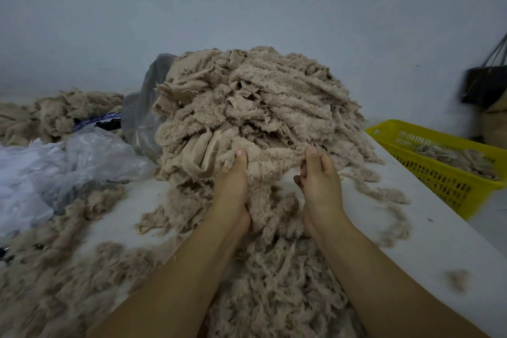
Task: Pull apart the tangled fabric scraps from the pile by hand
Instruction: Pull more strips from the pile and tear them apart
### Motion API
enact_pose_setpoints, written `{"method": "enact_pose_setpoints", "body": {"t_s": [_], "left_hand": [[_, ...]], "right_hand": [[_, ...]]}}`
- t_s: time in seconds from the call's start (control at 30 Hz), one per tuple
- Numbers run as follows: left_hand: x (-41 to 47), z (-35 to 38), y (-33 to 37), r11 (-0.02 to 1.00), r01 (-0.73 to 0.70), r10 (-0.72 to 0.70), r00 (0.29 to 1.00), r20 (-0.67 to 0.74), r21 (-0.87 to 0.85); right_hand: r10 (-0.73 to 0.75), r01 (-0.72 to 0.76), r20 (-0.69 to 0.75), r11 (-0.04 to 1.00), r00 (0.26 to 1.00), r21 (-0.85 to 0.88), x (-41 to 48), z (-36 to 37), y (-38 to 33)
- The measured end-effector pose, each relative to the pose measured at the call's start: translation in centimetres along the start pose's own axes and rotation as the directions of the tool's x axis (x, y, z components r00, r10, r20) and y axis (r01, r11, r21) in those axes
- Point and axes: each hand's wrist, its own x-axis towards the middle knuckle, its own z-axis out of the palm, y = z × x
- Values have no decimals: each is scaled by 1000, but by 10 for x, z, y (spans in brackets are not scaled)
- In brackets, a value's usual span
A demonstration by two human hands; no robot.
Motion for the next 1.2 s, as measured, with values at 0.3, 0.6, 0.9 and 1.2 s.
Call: {"method": "enact_pose_setpoints", "body": {"t_s": [0.3,0.6,0.9,1.2], "left_hand": [[19,-31,18,947,-14,-14,996,-87,-321],[19,-32,6,909,200,-61,932,358,-366],[8,-26,17,974,29,50,939,341,-223],[12,-24,16,982,-80,93,993,71,-170]], "right_hand": [[267,-164,-301,931,916,326,31,-47,-21],[3,218,466,881,885,-421,-7,-15,-4],[25,224,541,894,840,-389,-7,-13,-2],[12,50,271,974,963,-220,-1,-14,-11]]}}
